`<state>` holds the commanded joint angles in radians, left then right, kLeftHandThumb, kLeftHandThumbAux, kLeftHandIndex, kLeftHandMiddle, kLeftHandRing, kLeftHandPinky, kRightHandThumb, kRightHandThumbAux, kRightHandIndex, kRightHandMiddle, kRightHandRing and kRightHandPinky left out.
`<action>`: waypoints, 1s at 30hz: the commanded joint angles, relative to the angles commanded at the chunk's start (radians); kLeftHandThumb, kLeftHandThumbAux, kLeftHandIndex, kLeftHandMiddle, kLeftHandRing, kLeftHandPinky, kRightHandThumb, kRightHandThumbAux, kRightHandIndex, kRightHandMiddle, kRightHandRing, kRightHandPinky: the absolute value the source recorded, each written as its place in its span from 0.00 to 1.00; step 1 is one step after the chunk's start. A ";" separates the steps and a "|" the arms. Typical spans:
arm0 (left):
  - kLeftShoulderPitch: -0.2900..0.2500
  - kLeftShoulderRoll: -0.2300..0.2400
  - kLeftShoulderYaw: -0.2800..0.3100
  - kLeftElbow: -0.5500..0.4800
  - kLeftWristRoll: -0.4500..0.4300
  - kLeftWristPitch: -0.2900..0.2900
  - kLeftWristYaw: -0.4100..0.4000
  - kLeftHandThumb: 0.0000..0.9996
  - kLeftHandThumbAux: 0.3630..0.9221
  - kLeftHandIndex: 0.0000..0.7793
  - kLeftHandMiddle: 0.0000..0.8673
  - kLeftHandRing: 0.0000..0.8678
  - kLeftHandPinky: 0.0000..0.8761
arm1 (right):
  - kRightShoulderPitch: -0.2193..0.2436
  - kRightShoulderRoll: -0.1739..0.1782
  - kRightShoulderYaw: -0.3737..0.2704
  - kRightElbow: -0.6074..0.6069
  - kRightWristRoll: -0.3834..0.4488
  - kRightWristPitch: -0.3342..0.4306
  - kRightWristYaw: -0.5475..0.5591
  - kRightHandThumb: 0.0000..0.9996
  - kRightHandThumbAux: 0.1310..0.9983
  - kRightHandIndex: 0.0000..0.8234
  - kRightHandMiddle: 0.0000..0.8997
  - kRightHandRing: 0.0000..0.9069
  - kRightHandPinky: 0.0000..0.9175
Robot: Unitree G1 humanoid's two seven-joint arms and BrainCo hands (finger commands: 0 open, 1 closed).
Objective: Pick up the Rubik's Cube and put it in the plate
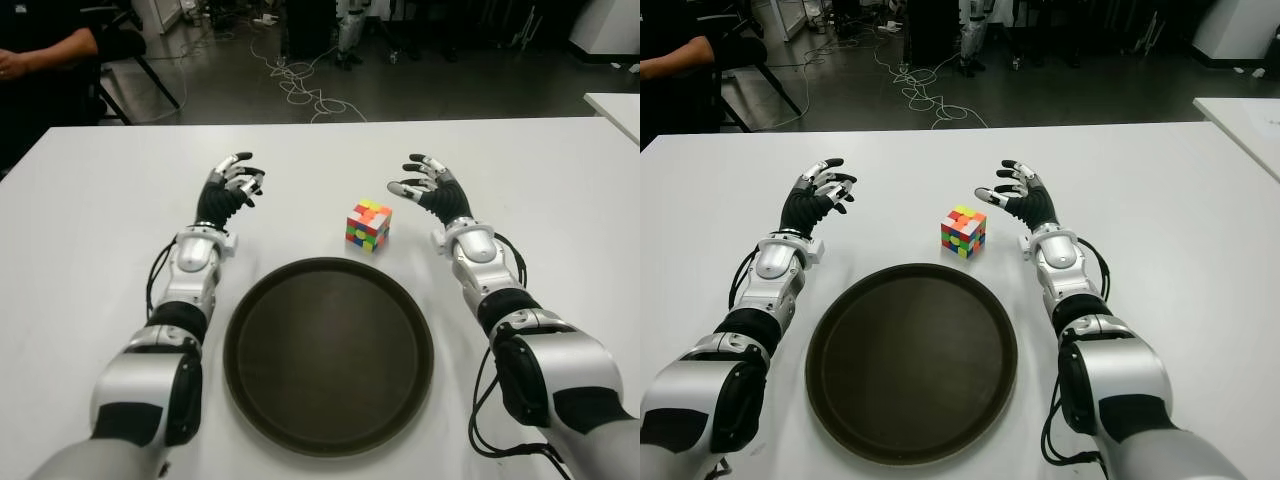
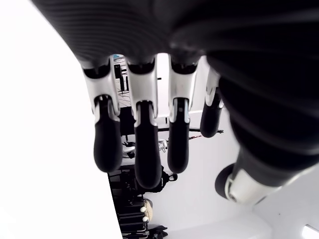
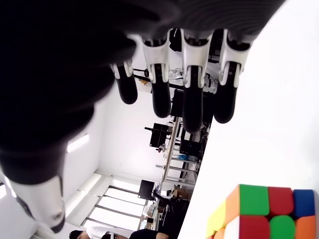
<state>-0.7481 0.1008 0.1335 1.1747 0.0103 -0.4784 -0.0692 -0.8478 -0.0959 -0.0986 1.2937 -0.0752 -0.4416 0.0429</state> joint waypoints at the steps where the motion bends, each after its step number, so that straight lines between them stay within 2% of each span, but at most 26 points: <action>1: 0.000 0.000 0.000 0.000 -0.001 0.000 -0.001 0.31 0.58 0.28 0.46 0.58 0.65 | 0.000 0.000 -0.001 0.000 0.001 -0.001 0.000 0.00 0.65 0.24 0.28 0.32 0.36; 10: 0.001 0.002 0.000 0.002 -0.002 -0.007 -0.011 0.30 0.54 0.28 0.45 0.57 0.64 | 0.001 0.000 0.003 -0.001 -0.006 -0.006 -0.013 0.00 0.64 0.23 0.28 0.31 0.36; 15: 0.001 0.001 0.002 0.004 -0.002 -0.007 -0.008 0.32 0.56 0.28 0.46 0.58 0.65 | 0.006 -0.005 0.026 -0.002 -0.035 -0.032 -0.046 0.00 0.64 0.24 0.29 0.32 0.37; 18: 0.000 0.000 0.003 0.004 -0.002 -0.009 -0.002 0.32 0.57 0.28 0.47 0.58 0.66 | 0.018 -0.023 0.105 -0.007 -0.138 -0.108 -0.148 0.01 0.62 0.25 0.28 0.32 0.35; 24: -0.001 -0.001 0.002 0.006 -0.001 -0.006 0.004 0.31 0.53 0.28 0.47 0.59 0.67 | 0.028 -0.050 0.239 -0.008 -0.309 -0.225 -0.338 0.04 0.65 0.23 0.25 0.30 0.36; 27: -0.001 -0.001 0.002 0.007 -0.001 -0.003 0.002 0.31 0.54 0.27 0.46 0.58 0.66 | 0.025 -0.081 0.331 -0.005 -0.421 -0.250 -0.441 0.02 0.66 0.21 0.22 0.27 0.33; 30: -0.001 -0.001 0.002 0.007 -0.001 -0.004 0.001 0.31 0.54 0.27 0.46 0.57 0.65 | 0.021 -0.095 0.390 0.000 -0.489 -0.256 -0.509 0.01 0.67 0.19 0.20 0.24 0.30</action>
<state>-0.7494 0.1000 0.1355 1.1821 0.0092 -0.4822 -0.0683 -0.8271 -0.1910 0.2910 1.2932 -0.5642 -0.6981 -0.4662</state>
